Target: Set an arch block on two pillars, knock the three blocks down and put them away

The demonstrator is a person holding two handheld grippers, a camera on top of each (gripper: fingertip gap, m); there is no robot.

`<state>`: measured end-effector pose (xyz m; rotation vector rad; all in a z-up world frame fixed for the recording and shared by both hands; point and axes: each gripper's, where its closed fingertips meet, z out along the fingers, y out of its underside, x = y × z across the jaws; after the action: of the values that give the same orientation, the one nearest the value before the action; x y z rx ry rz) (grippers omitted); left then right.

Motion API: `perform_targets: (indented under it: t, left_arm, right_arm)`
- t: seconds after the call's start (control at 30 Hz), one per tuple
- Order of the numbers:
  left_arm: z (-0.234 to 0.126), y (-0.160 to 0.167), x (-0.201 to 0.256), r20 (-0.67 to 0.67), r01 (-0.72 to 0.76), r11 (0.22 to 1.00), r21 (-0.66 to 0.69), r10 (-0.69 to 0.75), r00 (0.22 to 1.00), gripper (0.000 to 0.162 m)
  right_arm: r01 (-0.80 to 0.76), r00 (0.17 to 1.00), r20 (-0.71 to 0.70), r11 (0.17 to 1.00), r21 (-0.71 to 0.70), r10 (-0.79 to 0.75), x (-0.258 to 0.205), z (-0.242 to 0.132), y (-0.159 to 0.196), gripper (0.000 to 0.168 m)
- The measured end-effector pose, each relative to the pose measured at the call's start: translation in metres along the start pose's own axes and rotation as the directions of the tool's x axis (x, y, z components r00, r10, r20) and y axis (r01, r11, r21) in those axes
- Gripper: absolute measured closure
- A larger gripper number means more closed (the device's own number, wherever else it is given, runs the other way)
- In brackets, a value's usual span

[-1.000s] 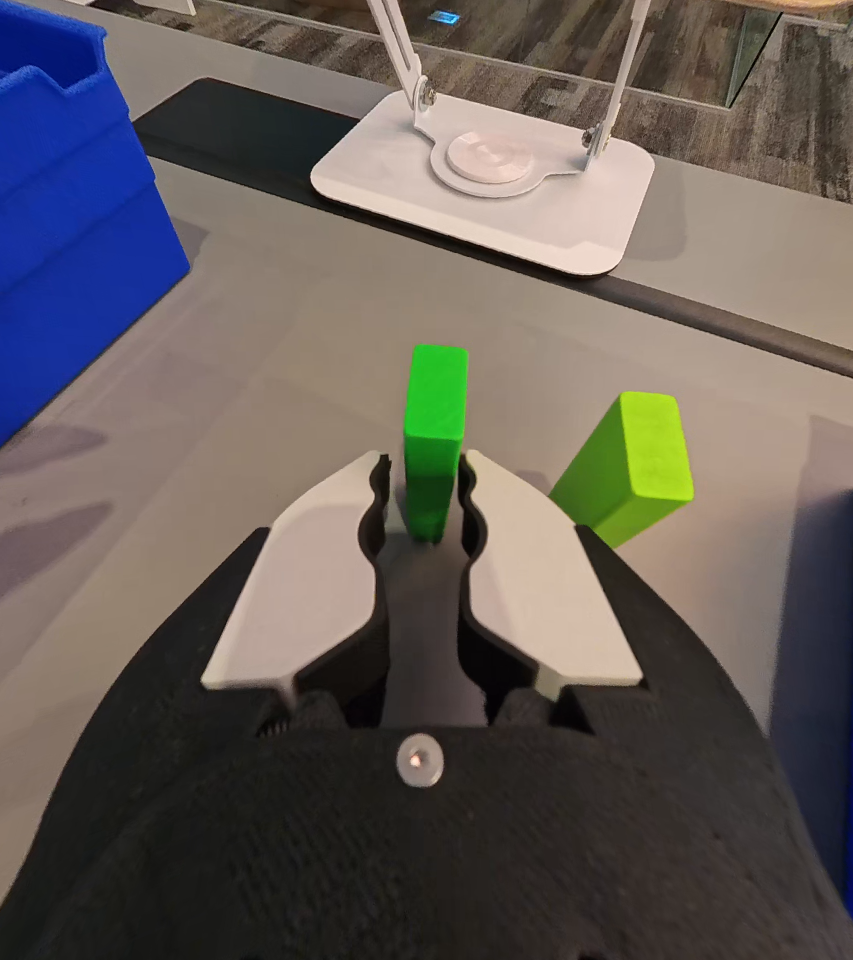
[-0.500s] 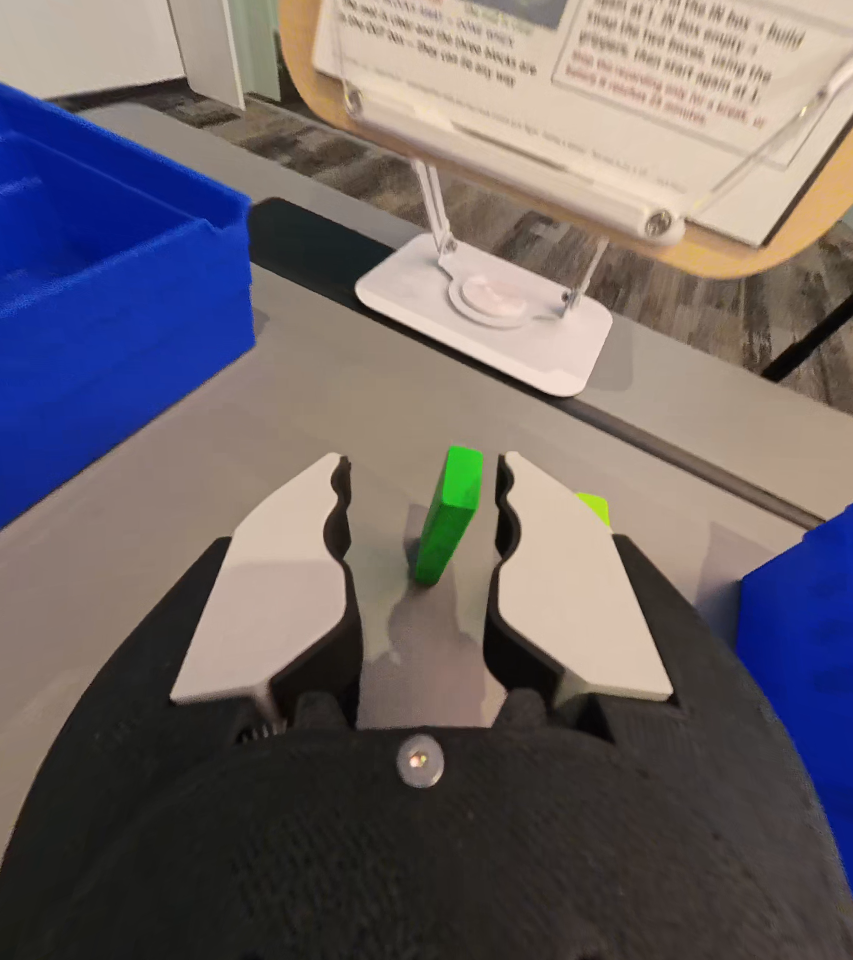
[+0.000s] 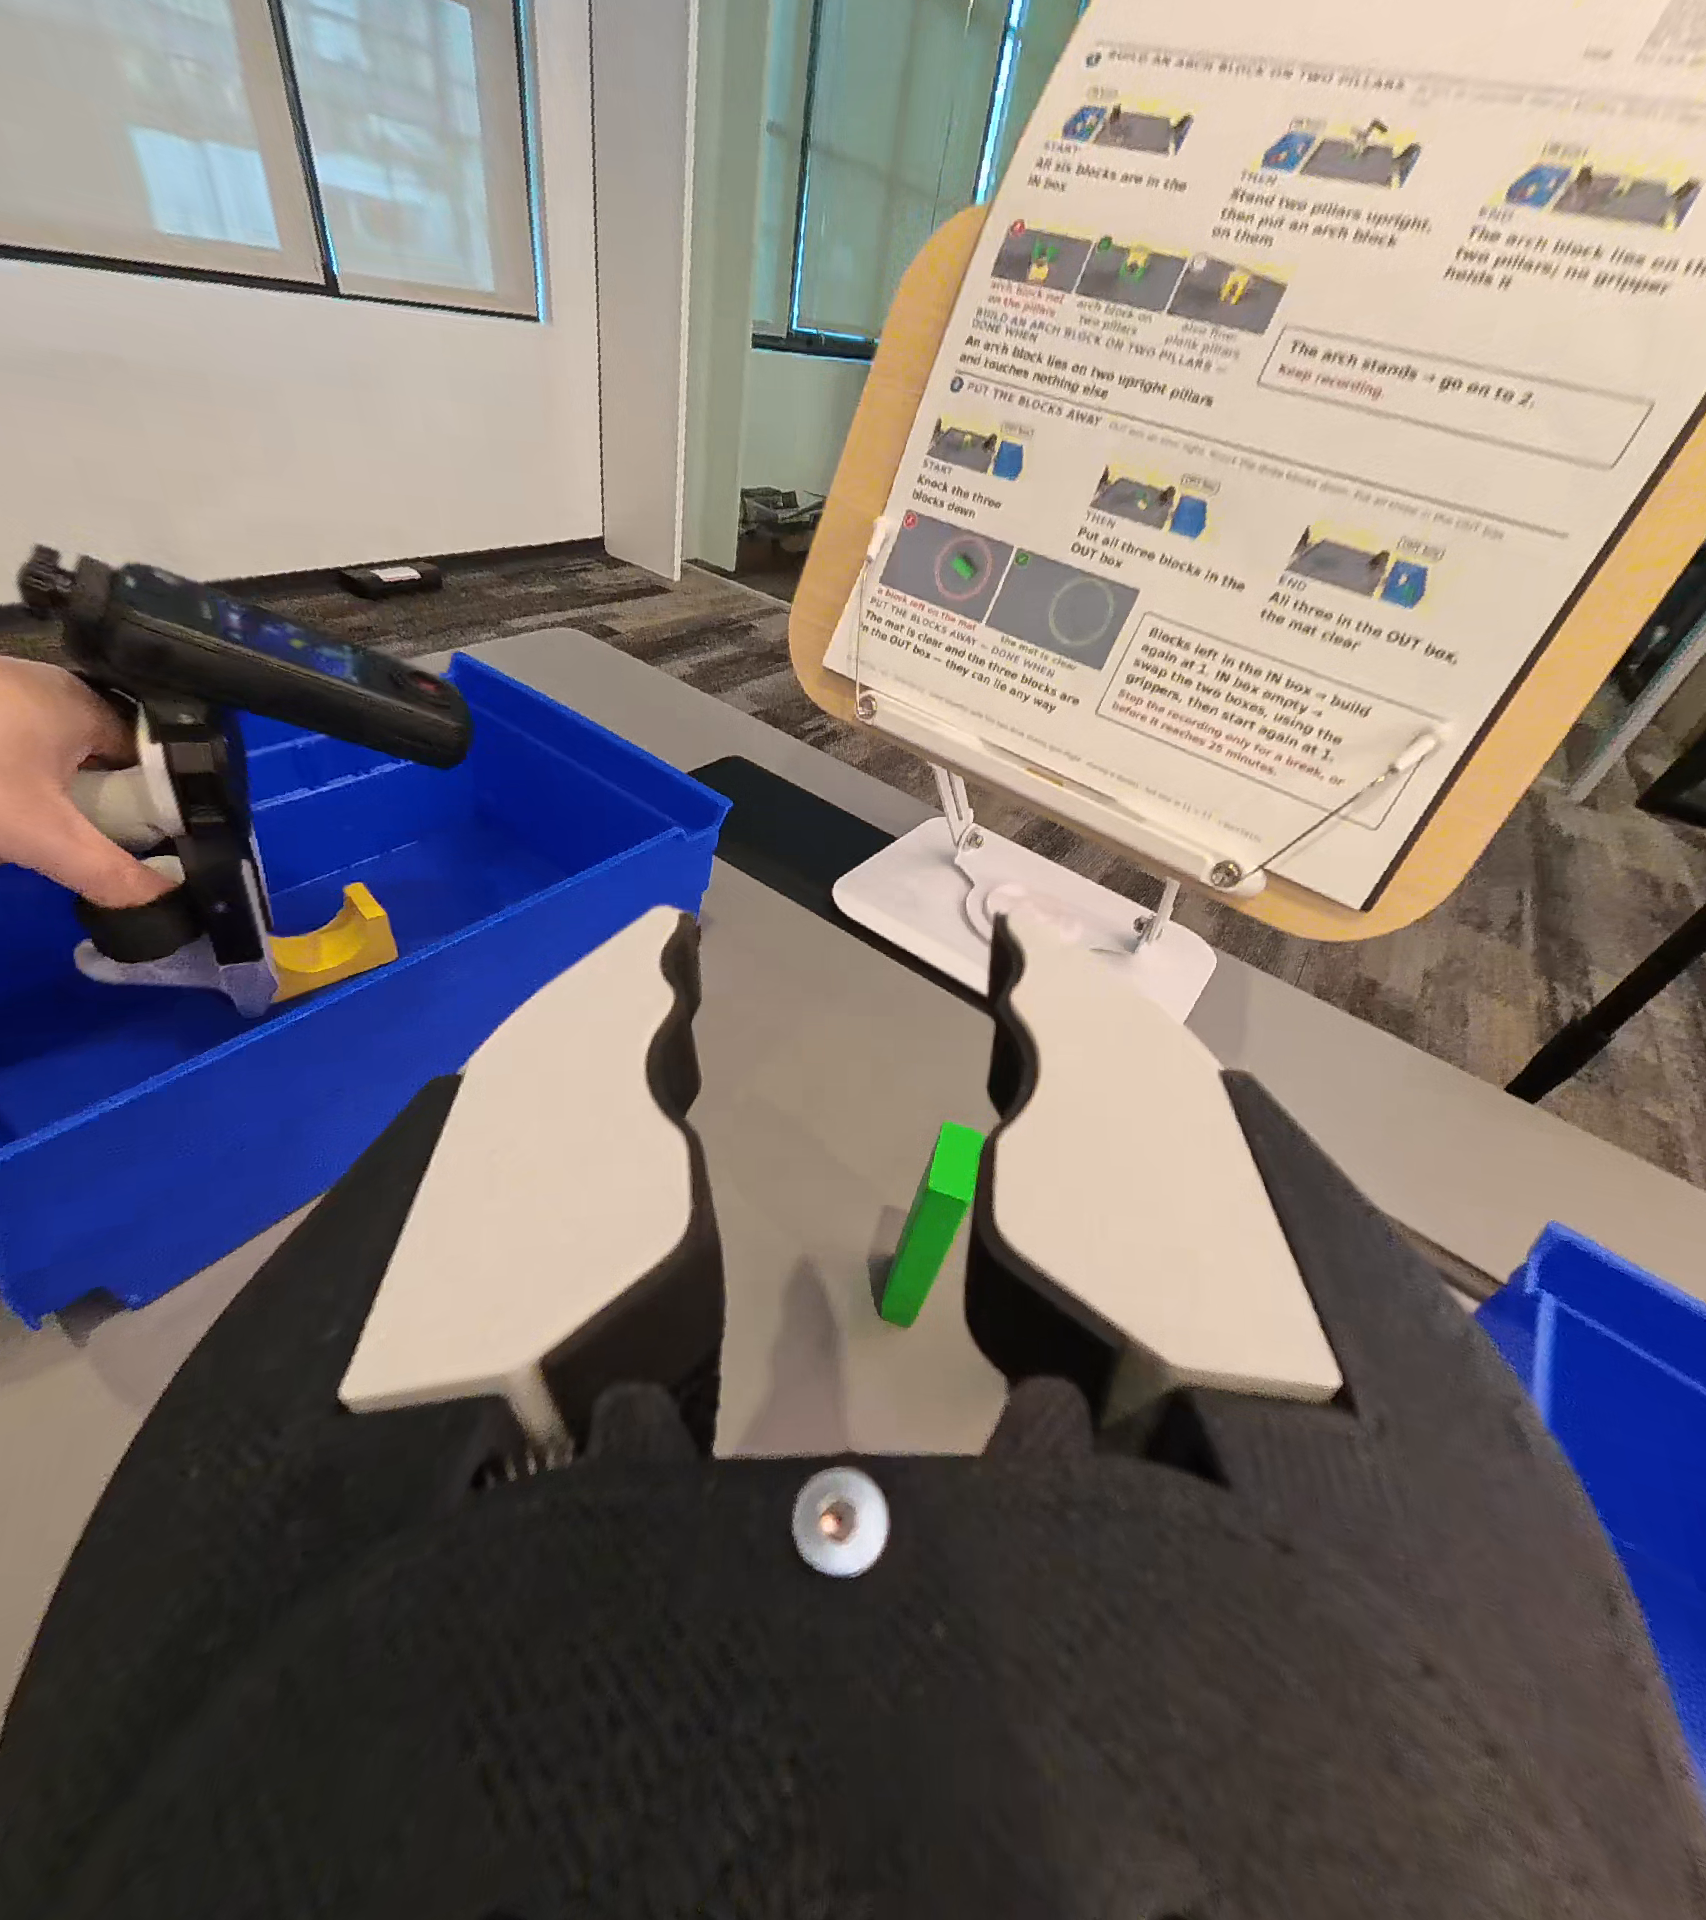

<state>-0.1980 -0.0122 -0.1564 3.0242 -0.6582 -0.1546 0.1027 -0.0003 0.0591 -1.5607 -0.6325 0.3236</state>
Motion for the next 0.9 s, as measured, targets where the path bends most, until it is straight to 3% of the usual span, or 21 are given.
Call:
perform_targets:
  t: [0.17, 0.33, 0.43, 0.53, 0.63, 0.73, 0.9]
  left_arm:
    - [-0.015, -0.012, 0.005, -0.085, -0.024, 0.993, 0.119, 0.034, 0.996, 0.124]
    - [-0.083, -0.034, 0.042, -0.367, 0.009, 0.886, 0.463, 0.182, 0.912, 0.125]
    - [-0.145, -0.03, 0.089, -0.561, 0.051, 0.779, 0.625, 0.404, 0.723, 0.125]
    - [-0.198, -0.024, 0.137, -0.624, 0.092, 0.675, 0.732, 0.611, 0.487, 0.125]
    - [-0.225, -0.018, 0.181, -0.694, 0.121, 0.687, 0.716, 0.683, 0.228, 0.125]
    - [-0.225, -0.015, 0.213, -0.742, 0.076, 0.738, 0.67, 0.664, 0.096, 0.125]
    - [-0.216, -0.01, 0.24, -0.774, 0.001, 0.774, 0.633, 0.633, 0.027, 0.125]
  right_arm:
    - [0.035, 0.998, 0.047, 0.999, 0.0, -0.035, -0.009, 0.0, 0.001, 0.114]
    - [0.209, 0.957, 0.205, 0.978, 0.013, -0.207, -0.049, 0.009, 0.018, 0.114]
    - [0.375, 0.892, 0.245, 0.925, 0.065, -0.379, -0.07, 0.012, 0.03, 0.113]
    - [0.52, 0.814, 0.181, 0.831, 0.197, -0.552, -0.082, 0.003, 0.024, 0.107]
    - [0.623, 0.74, 0.079, 0.726, 0.292, -0.668, -0.084, -0.01, 0.013, 0.103]
    - [0.733, 0.643, -0.044, 0.599, 0.322, -0.764, -0.075, -0.019, 0.004, 0.097]
    - [0.849, 0.48, -0.157, 0.413, 0.328, -0.863, -0.068, -0.027, 0.006, 0.098]
